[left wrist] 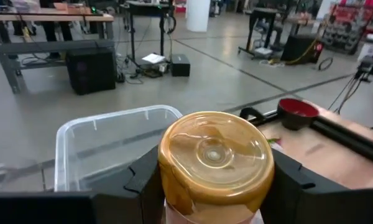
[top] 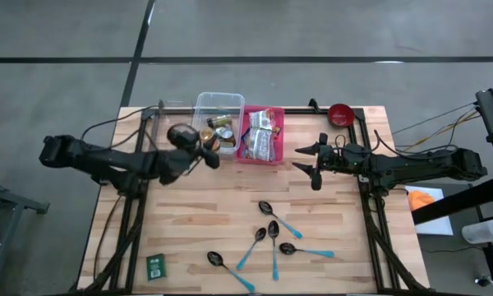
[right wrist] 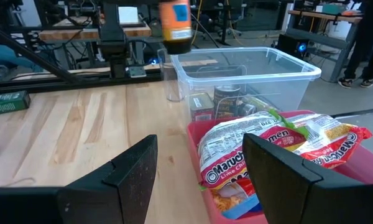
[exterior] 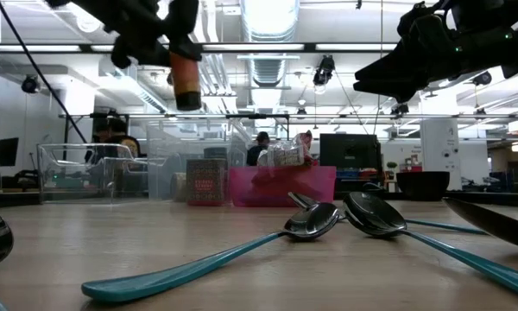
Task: Pick & Place Food Item
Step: Put the orange seasoning bottle into the right transparent bin
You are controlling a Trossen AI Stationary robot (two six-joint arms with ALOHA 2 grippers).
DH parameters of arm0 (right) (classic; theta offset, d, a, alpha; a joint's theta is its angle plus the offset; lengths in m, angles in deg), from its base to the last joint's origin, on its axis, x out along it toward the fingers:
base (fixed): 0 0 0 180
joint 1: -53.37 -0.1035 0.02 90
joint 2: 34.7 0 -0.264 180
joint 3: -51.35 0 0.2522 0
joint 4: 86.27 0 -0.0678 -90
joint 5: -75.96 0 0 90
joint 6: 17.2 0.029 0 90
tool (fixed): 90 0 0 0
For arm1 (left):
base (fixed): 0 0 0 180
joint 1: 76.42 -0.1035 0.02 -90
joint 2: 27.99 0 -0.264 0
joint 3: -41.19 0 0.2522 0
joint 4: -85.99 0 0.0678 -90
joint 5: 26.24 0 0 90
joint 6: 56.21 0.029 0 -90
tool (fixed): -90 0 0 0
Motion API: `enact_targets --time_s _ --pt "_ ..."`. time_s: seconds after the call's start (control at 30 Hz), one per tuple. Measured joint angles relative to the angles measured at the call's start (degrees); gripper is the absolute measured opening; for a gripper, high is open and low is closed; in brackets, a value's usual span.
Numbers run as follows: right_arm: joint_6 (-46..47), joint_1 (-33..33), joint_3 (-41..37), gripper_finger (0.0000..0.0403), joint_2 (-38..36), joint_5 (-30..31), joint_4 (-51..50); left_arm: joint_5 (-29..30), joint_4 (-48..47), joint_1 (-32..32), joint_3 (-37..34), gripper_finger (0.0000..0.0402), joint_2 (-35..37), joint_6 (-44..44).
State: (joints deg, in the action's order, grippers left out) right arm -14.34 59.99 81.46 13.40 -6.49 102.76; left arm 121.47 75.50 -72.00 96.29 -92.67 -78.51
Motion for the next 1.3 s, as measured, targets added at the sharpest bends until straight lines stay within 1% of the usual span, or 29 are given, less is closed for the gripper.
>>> enact_targets --time_s 0.17,0.27,0.47,0.53,0.63,0.7,0.8,0.93,1.1,1.17,1.3 --pt "0.0 0.0 0.0 0.0235 0.0 0.0 0.0 -11.0 2.6 -11.0 0.0 0.0189 0.0 5.3" --pt "0.0 0.0 0.0 0.0235 0.0 0.0 0.0 -18.9 3.1 -18.3 0.0 0.0189 0.0 5.8" --pt "0.0 0.0 0.0 0.0235 0.0 0.0 0.0 -40.2 3.1 -31.7 -0.1 0.0189 -1.1 5.3" --pt "0.0 0.0 0.0 0.0235 0.0 0.0 0.0 -44.6 2.8 -34.9 -0.1 0.0189 -1.7 3.4" --pt "0.0 0.0 0.0 0.0235 0.0 0.0 0.0 -48.9 2.5 -37.8 0.7 0.0189 -3.1 0.8" --pt "0.0 0.0 0.0 0.0235 0.0 0.0 0.0 -50.4 0.0 -38.9 2.6 0.0189 -4.5 0.9" --pt "0.0 0.0 0.0 0.0235 0.0 0.0 0.0 -50.5 -7.5 -39.2 7.9 0.0189 -7.8 1.0" --pt "0.0 0.0 0.0 0.0235 0.0 0.0 0.0 -50.5 -18.3 -39.3 17.8 0.0189 -14.5 1.4" --pt "0.0 0.0 0.0 0.0235 0.0 0.0 0.0 -48.9 -33.8 -39.9 31.9 0.0189 -25.2 2.2" --pt "0.0 0.0 0.0 0.0235 0.0 0.0 0.0 -47.4 -39.9 -40.4 37.1 0.0189 -29.5 0.4" --pt "0.0 0.0 0.0 0.0235 0.0 0.0 0.0 -47.0 -49.8 -41.9 45.4 0.0189 -37.0 -4.5"
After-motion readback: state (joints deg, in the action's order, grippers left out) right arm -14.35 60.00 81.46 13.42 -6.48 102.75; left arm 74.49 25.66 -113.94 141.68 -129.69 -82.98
